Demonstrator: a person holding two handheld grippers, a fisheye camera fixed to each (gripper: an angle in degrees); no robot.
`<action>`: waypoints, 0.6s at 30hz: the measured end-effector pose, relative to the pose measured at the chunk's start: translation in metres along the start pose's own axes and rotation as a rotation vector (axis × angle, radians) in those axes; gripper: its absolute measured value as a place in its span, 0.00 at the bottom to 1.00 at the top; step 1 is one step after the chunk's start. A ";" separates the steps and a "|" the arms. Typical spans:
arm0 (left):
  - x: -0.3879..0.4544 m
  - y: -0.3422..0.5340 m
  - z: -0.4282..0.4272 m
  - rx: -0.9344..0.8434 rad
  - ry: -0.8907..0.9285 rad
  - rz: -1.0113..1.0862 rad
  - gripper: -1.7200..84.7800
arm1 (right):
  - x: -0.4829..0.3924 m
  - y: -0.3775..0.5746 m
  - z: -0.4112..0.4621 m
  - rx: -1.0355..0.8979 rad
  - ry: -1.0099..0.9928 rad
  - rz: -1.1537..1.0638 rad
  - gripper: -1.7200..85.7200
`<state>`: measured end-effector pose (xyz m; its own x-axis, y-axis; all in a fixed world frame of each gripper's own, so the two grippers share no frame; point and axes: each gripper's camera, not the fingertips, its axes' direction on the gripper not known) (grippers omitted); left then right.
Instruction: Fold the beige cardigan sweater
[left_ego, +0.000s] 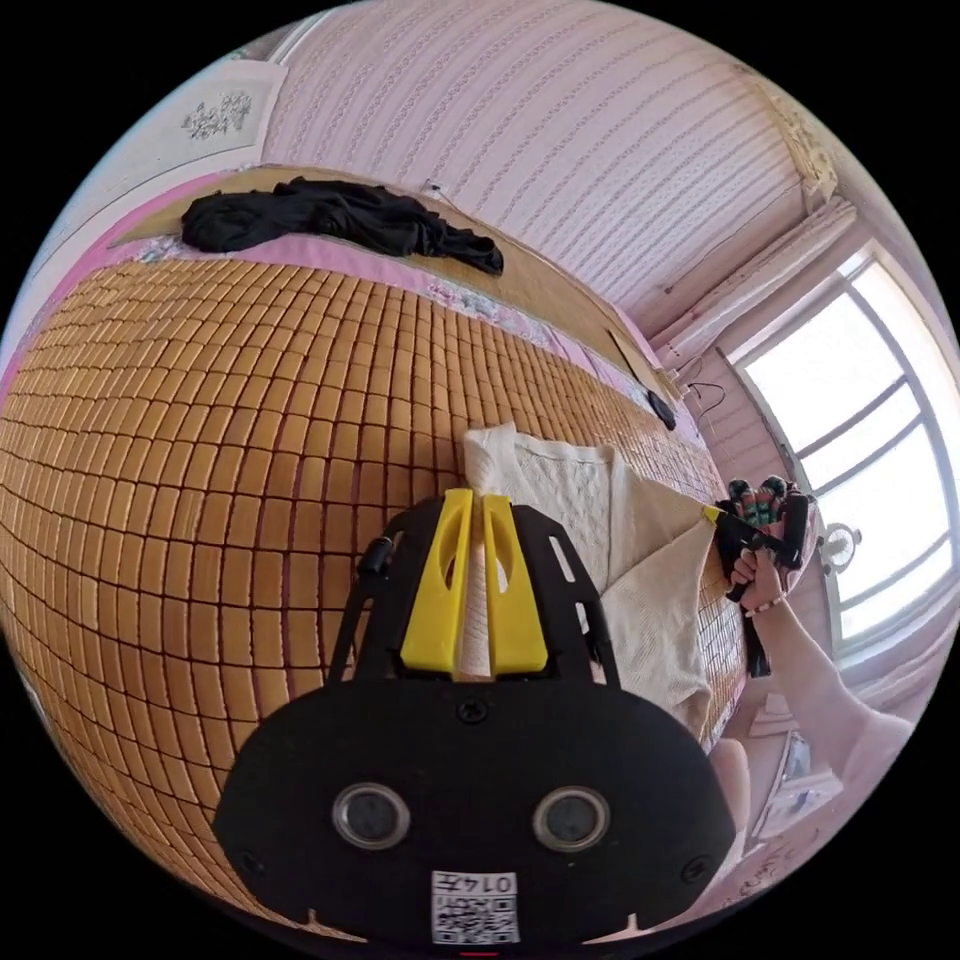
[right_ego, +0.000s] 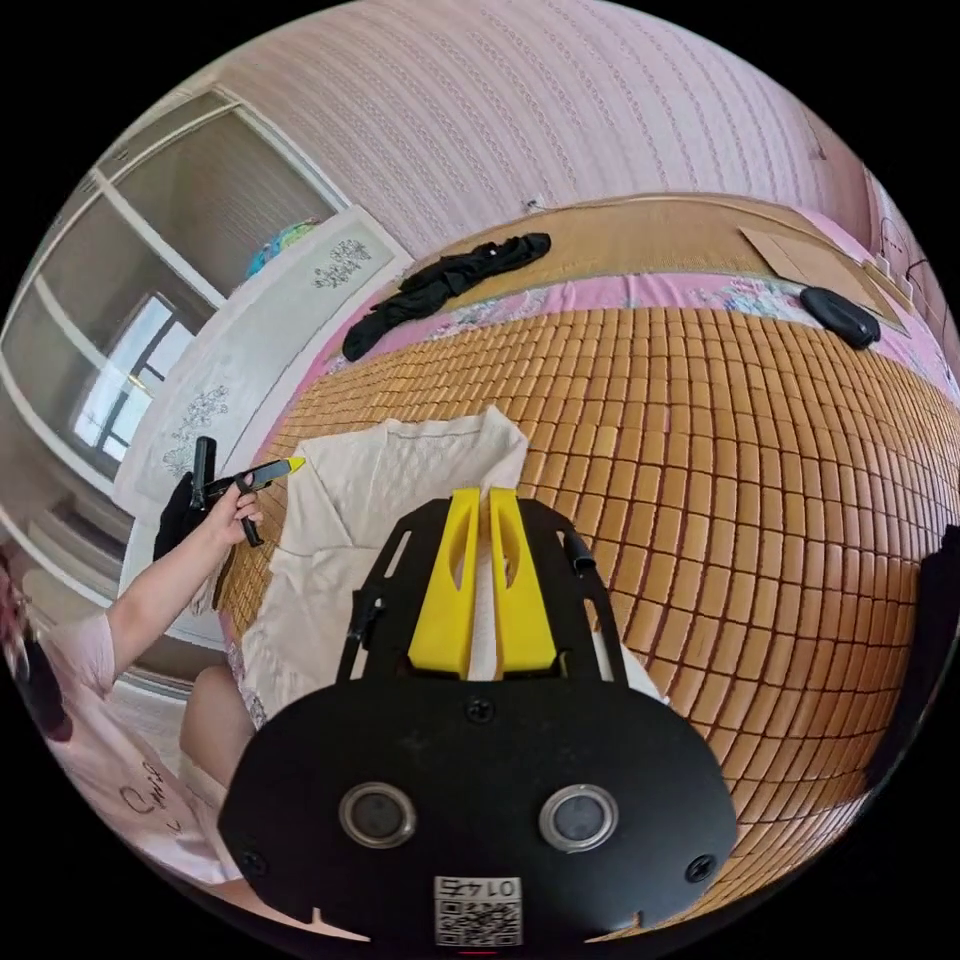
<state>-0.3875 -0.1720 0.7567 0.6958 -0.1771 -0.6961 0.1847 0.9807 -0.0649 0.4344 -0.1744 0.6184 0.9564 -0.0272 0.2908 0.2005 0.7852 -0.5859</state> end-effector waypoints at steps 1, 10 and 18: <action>0.009 0.009 -0.027 0.038 0.066 0.033 0.01 | -0.011 0.015 -0.021 0.048 -0.054 -0.075 0.03; 0.054 0.222 -0.184 -0.045 -0.036 0.225 0.01 | -0.027 0.199 -0.084 -0.221 -0.083 -0.090 0.04; 0.057 0.300 -0.225 -0.008 -0.190 -0.041 0.07 | -0.028 0.287 -0.087 -0.121 -0.037 0.276 0.13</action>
<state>-0.4492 0.1306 0.5367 0.8063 -0.2290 -0.5454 0.2106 0.9727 -0.0971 0.4835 -0.0020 0.3764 0.9703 0.2016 0.1338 -0.0403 0.6801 -0.7320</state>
